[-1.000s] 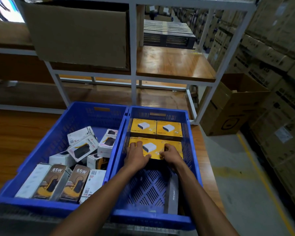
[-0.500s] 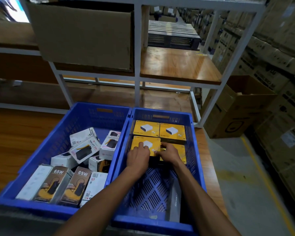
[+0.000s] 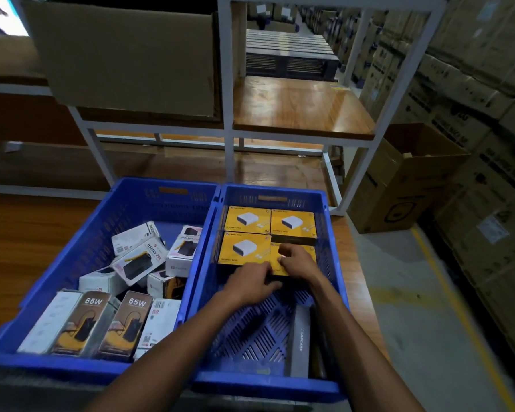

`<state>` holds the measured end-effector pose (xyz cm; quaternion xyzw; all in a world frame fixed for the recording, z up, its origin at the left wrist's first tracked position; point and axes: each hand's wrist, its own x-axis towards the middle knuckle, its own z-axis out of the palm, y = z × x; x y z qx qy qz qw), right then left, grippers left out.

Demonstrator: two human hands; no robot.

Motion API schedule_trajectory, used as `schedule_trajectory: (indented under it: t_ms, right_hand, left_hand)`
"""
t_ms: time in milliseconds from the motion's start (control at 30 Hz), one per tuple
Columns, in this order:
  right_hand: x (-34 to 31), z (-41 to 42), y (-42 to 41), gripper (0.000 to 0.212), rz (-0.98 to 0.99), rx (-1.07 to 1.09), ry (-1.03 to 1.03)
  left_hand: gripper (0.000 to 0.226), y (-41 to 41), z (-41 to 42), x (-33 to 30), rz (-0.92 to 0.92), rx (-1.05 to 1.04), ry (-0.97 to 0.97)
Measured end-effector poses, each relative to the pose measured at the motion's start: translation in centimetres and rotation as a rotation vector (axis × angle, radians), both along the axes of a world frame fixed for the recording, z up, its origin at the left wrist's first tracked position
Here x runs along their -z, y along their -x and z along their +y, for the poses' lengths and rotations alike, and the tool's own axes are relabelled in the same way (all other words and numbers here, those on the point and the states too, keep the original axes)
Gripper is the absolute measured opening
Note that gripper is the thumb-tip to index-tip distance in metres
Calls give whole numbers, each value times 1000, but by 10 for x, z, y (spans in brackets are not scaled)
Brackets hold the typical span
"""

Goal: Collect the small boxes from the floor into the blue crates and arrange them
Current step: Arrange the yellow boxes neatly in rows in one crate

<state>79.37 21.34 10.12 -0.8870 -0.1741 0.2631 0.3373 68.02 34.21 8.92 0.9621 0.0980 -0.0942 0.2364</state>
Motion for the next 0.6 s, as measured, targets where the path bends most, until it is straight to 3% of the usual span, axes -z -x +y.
schedule_trajectory:
  t_ms: [100, 200, 333, 500, 600]
  right_hand:
    - [8, -17, -4, 12, 14, 37, 42]
    - [1, -32, 5, 17, 62, 80, 42]
    - [-3, -46, 15, 51, 135, 75, 31]
    - [-7, -48, 23, 38, 152, 154, -41]
    - [-9, -47, 25, 42, 150, 189, -104]
  left_hand:
    - [76, -2, -24, -8, 232, 196, 223]
    - [89, -2, -50, -2, 284, 227, 190]
    - [82, -4, -68, 3, 298, 199, 214]
    - [69, -7, -58, -2, 307, 109, 194]
    - [52, -7, -39, -8, 258, -28, 286]
